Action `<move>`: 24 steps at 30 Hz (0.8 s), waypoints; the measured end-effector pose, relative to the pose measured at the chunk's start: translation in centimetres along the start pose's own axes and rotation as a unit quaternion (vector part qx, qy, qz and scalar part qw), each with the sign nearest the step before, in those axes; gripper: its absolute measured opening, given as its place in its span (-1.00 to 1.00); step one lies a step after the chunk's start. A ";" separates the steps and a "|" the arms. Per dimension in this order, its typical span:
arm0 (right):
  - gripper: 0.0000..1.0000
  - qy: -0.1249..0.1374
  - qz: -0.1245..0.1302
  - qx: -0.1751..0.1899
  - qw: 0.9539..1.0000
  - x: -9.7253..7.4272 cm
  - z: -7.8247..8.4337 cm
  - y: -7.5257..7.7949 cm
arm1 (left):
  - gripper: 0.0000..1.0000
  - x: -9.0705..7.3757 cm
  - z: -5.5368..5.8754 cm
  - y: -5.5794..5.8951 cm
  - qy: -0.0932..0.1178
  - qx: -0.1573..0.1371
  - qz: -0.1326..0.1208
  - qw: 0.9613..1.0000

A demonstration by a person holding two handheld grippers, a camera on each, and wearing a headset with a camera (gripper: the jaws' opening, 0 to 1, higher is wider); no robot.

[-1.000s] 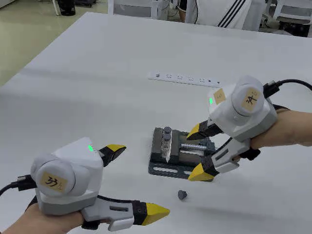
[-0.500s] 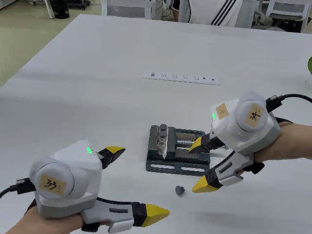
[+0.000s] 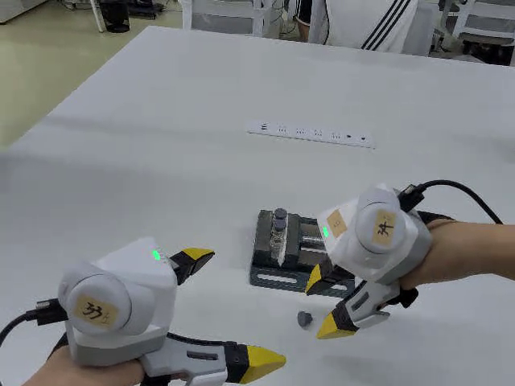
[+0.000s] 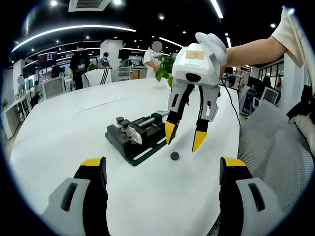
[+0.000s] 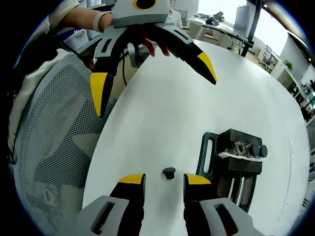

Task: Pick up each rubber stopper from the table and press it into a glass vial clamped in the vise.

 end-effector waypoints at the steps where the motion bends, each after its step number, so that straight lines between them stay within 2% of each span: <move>1: -0.47 0.000 -0.001 -0.003 1.000 0.2 -0.1 0.1 | 0.89 0.0 0.0 0.0 0.001 -0.001 0.000 1.000; 5: -0.61 -0.012 -0.005 -0.012 1.000 0.8 -0.3 0.3 | 0.89 -0.2 0.2 0.1 0.001 -0.005 -0.001 1.000; 13: -0.73 -0.033 -0.013 -0.028 0.999 1.7 -0.6 0.6 | 0.89 -0.3 0.8 0.1 0.005 -0.010 -0.005 1.000; 24: -0.79 -0.044 -0.021 -0.030 0.998 2.3 -0.5 0.6 | 0.89 -0.8 1.0 0.2 0.004 -0.016 -0.008 1.000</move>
Point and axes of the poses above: the centre of the closed fingertips' face, and the gripper's own axes: x roughly forward along the fingers, y roughly to its right, z roughly out of its underside, the point moved 6 cm from there along -x, roughly backward along the fingers, and after that the axes turned 3 degrees about -y, right-handed, at the moved point
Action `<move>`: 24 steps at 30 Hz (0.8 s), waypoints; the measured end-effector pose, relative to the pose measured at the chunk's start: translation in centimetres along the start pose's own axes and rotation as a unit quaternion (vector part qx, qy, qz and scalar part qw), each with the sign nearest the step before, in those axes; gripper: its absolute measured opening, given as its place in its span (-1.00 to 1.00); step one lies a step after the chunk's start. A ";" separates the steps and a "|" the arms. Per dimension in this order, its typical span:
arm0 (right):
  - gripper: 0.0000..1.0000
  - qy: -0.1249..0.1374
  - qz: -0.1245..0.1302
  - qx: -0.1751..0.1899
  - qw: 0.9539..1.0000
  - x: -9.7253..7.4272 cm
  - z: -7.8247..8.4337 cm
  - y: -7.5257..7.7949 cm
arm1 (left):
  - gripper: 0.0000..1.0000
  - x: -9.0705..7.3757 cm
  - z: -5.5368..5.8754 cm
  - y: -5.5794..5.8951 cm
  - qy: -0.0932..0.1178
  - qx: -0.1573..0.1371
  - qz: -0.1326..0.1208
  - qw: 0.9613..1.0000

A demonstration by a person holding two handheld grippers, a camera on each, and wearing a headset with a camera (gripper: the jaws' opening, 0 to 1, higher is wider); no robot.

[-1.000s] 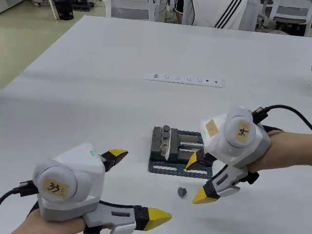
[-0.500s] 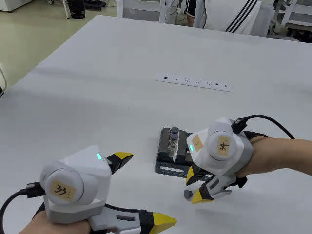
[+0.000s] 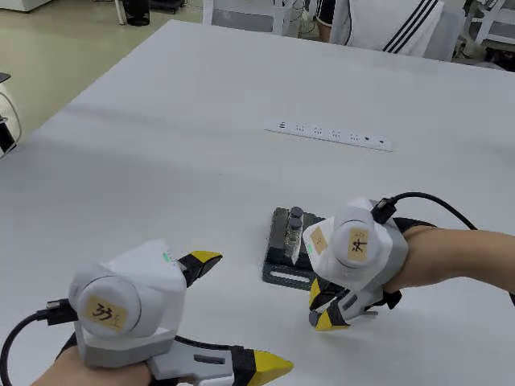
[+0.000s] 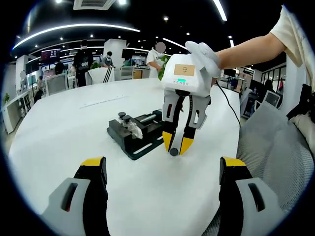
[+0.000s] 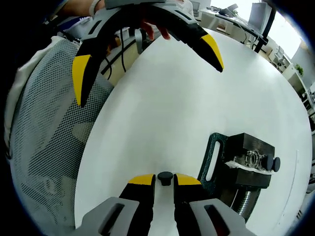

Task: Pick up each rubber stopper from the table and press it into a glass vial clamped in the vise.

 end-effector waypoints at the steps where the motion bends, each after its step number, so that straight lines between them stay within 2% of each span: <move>1: -0.79 0.000 -0.001 0.001 1.000 0.0 0.0 0.0 | 0.89 0.0 0.0 0.0 0.000 0.000 0.000 1.000; 10: -0.80 -0.012 -0.001 -0.006 1.000 0.3 0.3 0.0 | 0.89 0.1 0.5 -0.1 0.000 -0.003 0.001 1.000; 16: -0.74 -0.009 0.001 -0.004 1.000 0.2 0.2 0.2 | 0.89 0.1 0.5 0.0 0.000 -0.005 0.002 1.000; 24: -0.83 -0.010 -0.006 -0.003 1.000 0.4 0.0 0.1 | 0.88 0.1 0.5 0.0 0.000 -0.006 0.001 1.000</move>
Point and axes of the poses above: the centre of the closed fingertips' face, and the gripper's own axes: x roughly forward along the fingers, y roughly to its right, z roughly out of its underside, the point moved 6 cm from there along -x, roughly backward along the fingers, and after that the axes turned 3 degrees about -y, right-handed, at the moved point
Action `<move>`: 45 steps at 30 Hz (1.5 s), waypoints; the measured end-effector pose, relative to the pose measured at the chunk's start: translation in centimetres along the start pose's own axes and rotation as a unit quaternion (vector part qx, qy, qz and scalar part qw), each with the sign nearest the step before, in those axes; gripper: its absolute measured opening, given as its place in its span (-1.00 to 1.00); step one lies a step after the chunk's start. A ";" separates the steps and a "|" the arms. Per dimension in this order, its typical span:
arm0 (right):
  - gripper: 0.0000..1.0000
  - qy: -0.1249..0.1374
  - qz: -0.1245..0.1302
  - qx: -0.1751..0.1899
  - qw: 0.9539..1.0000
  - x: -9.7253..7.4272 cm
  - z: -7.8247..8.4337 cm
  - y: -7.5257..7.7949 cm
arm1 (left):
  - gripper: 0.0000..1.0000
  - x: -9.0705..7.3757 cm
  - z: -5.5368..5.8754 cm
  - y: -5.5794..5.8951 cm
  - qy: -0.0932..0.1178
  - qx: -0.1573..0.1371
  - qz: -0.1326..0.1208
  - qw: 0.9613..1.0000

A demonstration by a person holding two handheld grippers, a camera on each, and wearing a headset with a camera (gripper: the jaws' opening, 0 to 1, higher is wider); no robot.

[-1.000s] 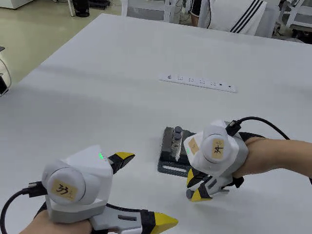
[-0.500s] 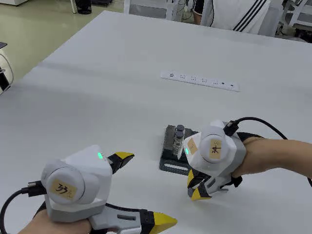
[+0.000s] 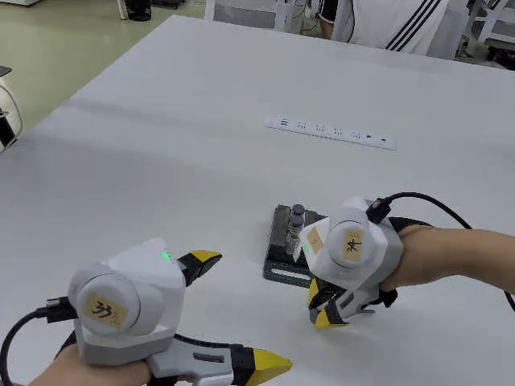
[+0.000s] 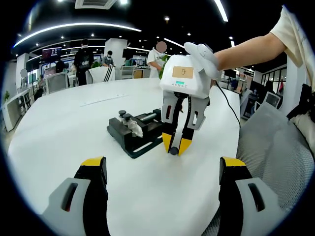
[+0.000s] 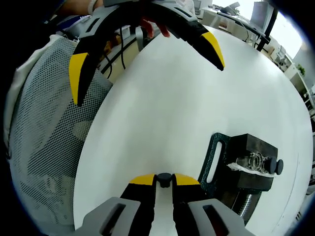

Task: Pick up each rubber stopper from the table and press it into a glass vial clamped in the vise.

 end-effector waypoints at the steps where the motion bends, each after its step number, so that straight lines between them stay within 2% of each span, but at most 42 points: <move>1: -0.83 0.000 0.001 -0.001 1.000 0.0 0.0 0.0 | 0.88 0.0 0.0 0.0 0.000 -0.001 0.000 1.000; 7: -0.83 0.000 0.002 -0.001 1.000 0.1 -0.1 0.1 | 0.88 -0.1 0.0 -0.1 0.002 -0.001 -0.001 1.000; 11: -0.84 0.005 0.006 0.019 1.000 0.1 0.0 0.1 | 0.88 -0.1 -0.1 -0.2 0.004 0.000 -0.003 1.000; 15: -0.84 0.056 0.021 0.060 0.996 -1.0 0.0 0.4 | 0.88 -0.3 -0.1 -0.2 0.007 -0.003 -0.007 1.000; 18: -0.84 0.099 0.043 0.094 0.990 -2.3 -0.2 0.6 | 0.84 -0.3 -0.2 -0.4 0.009 -0.007 -0.011 1.000; 20: -0.84 0.135 0.060 0.120 0.982 -3.4 -0.1 0.9 | 0.80 -0.2 -0.4 -0.4 0.015 -0.013 -0.013 1.000; 21: -0.84 0.159 0.071 0.138 0.975 -4.3 -0.2 0.9 | 0.79 -0.1 -0.6 -0.4 0.019 -0.015 -0.014 1.000; 23: -0.84 0.191 0.082 0.160 0.965 -5.3 -0.1 0.9 | 0.78 0.0 -1.1 -0.3 0.023 -0.017 -0.013 0.999; 24: -0.84 0.211 0.091 0.172 0.958 -6.1 0.0 1.0 | 0.77 0.2 -1.6 -0.2 0.034 -0.024 -0.011 0.999; 25: -0.84 0.226 0.097 0.179 0.953 -6.6 0.1 1.1 | 0.77 0.2 -1.9 -0.2 0.039 -0.025 -0.008 0.999; 26: -0.84 0.248 0.105 0.197 0.943 -7.4 0.2 1.1 | 0.76 0.4 -2.4 -0.1 0.041 -0.020 -0.008 0.999; 27: -0.84 0.261 0.110 0.204 0.937 -7.8 0.2 1.1 | 0.76 0.5 -2.6 -0.1 0.042 -0.016 -0.008 0.999; 28: -0.84 0.280 0.111 0.215 0.929 -8.4 0.2 0.9 | 0.76 0.6 -2.9 -0.1 0.045 -0.013 -0.006 0.999; 29: -0.84 0.302 0.113 0.227 0.919 -9.1 0.1 0.6 | 0.75 0.8 -3.5 0.0 0.050 -0.011 -0.003 0.999; 33: -0.84 0.358 0.129 0.255 0.889 -11.2 0.1 -0.3 | 0.64 1.1 -5.6 0.4 0.070 -0.007 0.005 0.998; 35: -0.84 0.391 0.133 0.273 0.869 -12.3 0.2 -0.8 | 0.57 1.3 -6.9 0.8 0.079 -0.006 0.012 0.997; 36: -0.84 0.415 0.134 0.287 0.853 -12.9 0.3 -0.9 | 0.56 1.4 -7.8 1.4 0.084 -0.006 0.016 0.996; 38: -0.85 0.441 0.132 0.298 0.836 -13.6 0.3 -1.2 | 0.53 1.5 -8.7 1.6 0.094 -0.003 0.020 0.995; 39: -0.85 0.463 0.131 0.309 0.820 -14.2 0.4 -1.4 | 0.50 1.6 -9.3 1.8 0.098 0.002 0.022 0.995; 40: -0.85 0.475 0.132 0.313 0.812 -14.5 0.4 -1.5 | 0.46 1.6 -9.6 2.0 0.101 0.005 0.024 0.995; 41: -0.85 0.498 0.134 0.320 0.795 -15.1 0.5 -1.6 | 0.39 1.7 -10.1 2.3 0.103 0.012 0.028 0.994; 43: -0.85 0.527 0.126 0.330 0.773 -15.8 0.6 -1.9 | 0.27 1.9 -10.6 2.6 0.107 0.017 0.033 0.994; 44: -0.85 0.552 0.118 0.343 0.751 -16.3 0.9 -1.9 | 0.20 2.0 -10.9 2.8 0.106 0.018 0.037 0.993; 45: -0.85 0.565 0.114 0.346 0.740 -16.5 1.2 -1.9 | 0.15 2.1 -11.1 2.9 0.107 0.019 0.040 0.993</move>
Point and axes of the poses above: the centre of the closed fingertips' face, and the gripper's own axes: x roughly forward along the fingers, y roughly to its right, z roughly out of its underside, the point moved 6 cm from there along -x, roughly backward along the fingers, and after that the axes turned 3 degrees about -y, right-handed, at the moved point
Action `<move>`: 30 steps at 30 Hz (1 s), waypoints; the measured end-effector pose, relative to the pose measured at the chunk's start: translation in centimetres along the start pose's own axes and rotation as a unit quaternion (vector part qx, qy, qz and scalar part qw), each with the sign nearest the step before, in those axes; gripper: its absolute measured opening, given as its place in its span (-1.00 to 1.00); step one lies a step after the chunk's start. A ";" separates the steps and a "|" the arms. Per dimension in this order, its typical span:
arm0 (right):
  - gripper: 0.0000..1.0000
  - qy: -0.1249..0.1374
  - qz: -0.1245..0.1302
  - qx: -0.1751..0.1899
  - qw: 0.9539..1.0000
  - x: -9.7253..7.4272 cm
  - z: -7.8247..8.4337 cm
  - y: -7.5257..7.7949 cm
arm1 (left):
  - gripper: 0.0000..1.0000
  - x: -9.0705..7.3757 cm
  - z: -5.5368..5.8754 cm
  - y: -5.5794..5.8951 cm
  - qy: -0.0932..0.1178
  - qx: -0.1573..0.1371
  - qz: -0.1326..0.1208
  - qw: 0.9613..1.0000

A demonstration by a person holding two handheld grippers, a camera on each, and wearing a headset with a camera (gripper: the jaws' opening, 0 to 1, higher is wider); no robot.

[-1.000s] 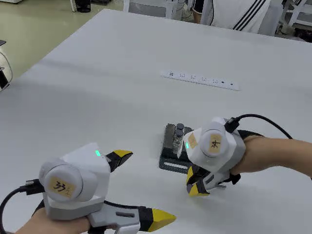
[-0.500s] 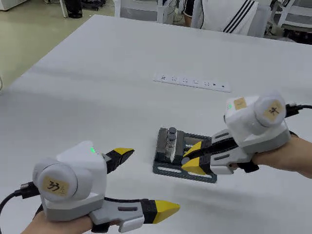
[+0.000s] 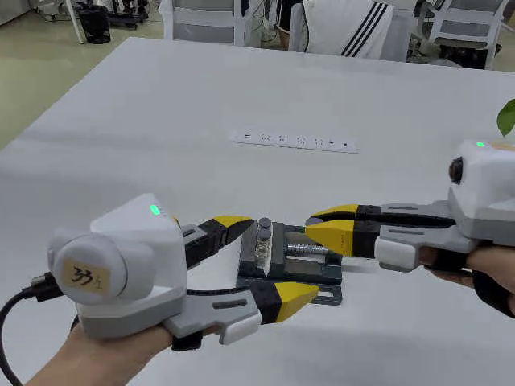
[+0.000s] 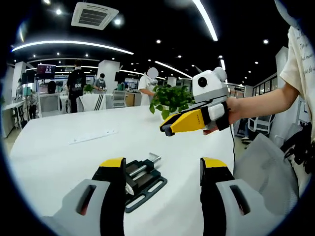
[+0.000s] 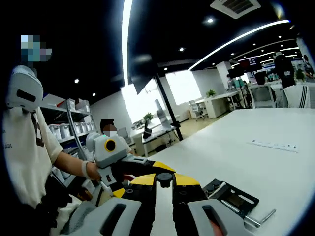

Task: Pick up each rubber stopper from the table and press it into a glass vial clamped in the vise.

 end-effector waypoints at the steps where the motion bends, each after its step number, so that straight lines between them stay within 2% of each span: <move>1: -0.86 0.022 -0.006 0.013 1.000 -0.4 -0.4 -0.2 | 0.11 0.2 -0.3 0.2 0.004 0.005 0.003 1.000; 4: -0.86 0.050 -0.017 0.028 0.998 -1.1 -0.6 -0.7 | -0.04 0.5 -0.8 0.5 0.010 0.004 0.012 1.000; 6: -0.86 0.057 -0.015 0.024 0.998 -1.5 -0.5 -0.9 | -0.15 0.6 -1.2 0.7 0.011 0.006 0.015 1.000; 10: -0.87 0.050 -0.011 0.014 0.999 -1.9 0.1 -1.4 | -0.32 1.1 -1.8 1.1 0.015 0.012 0.031 0.999; 16: -0.87 0.050 -0.030 0.006 0.998 -2.0 0.4 -2.2 | -0.42 1.8 -2.2 2.0 0.020 0.015 0.054 0.998; 19: -0.87 0.052 -0.035 0.004 0.998 -1.8 0.4 -2.4 | -0.55 2.0 -2.5 2.3 0.027 0.017 0.063 0.998; 30: -0.87 0.043 -0.053 -0.006 0.998 -1.3 0.9 -2.8 | -0.78 1.7 -2.8 2.6 0.040 0.014 0.073 0.996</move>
Point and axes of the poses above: the centre of the closed fingertips' face, and the gripper's own axes: x roughly forward along the fingers, y roughly to its right, z roughly out of its underside, the point moved 6 cm from there along -x, roughly backward along the fingers, and after that the axes turned 3 degrees about -y, right-handed, at the moved point
